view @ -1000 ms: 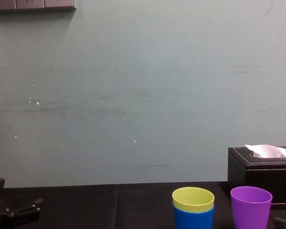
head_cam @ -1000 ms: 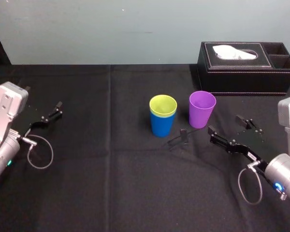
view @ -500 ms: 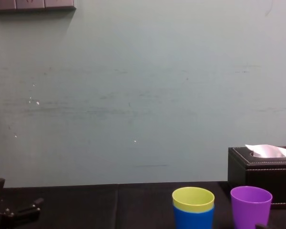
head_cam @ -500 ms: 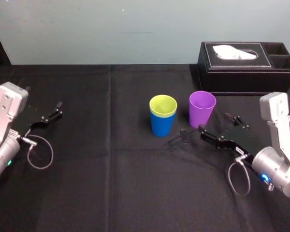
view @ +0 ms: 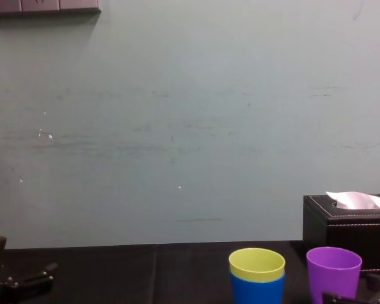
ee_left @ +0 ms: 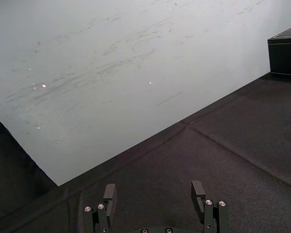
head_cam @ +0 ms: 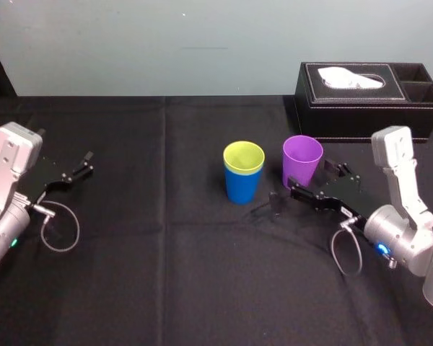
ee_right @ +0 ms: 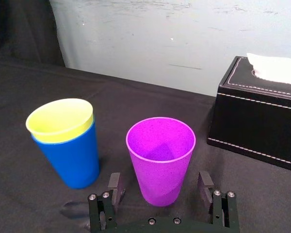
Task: Stack the three plastic cups sequentially using one hand.
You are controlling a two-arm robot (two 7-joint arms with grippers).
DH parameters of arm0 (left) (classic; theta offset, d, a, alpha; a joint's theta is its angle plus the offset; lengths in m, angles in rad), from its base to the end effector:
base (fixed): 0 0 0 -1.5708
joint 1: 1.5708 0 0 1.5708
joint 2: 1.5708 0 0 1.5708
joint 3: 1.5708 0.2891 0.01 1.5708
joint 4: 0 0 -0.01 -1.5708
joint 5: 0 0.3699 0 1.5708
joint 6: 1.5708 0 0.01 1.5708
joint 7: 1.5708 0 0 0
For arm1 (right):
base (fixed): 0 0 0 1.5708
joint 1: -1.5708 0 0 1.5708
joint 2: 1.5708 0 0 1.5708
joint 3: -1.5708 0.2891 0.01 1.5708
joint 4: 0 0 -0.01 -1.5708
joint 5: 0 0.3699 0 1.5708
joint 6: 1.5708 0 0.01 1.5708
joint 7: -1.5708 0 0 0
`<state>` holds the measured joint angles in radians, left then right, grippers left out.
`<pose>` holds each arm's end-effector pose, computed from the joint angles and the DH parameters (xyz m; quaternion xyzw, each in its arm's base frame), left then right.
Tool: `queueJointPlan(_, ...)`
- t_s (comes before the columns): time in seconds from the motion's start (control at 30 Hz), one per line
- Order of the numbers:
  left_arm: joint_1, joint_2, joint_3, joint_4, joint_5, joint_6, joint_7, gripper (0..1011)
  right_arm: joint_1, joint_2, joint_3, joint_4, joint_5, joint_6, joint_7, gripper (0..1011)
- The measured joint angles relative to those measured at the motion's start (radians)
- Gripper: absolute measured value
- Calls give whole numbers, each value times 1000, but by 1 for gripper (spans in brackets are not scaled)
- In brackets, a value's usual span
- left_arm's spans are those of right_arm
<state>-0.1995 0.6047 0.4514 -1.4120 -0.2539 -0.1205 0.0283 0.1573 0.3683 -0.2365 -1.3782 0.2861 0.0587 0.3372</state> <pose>0.4157 0.0660 -0.3133 0.1415 -0.1325 0.5799 0.7913 0.4251 -0.0506 -0.3167 -0.0951 0.0298 -0.5132 0.8525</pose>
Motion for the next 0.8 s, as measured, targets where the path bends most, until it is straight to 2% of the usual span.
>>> queueJointPlan(0.4, 0, 0, 0, 0, 0, 0, 0, 1011, 65, -28, -19, 64, -2, -9, 18, 1003)
queueJointPlan(0.8, 0, 0, 0, 0, 0, 0, 0, 1011, 92, -45, -29, 92, -22, 0, -5, 1003)
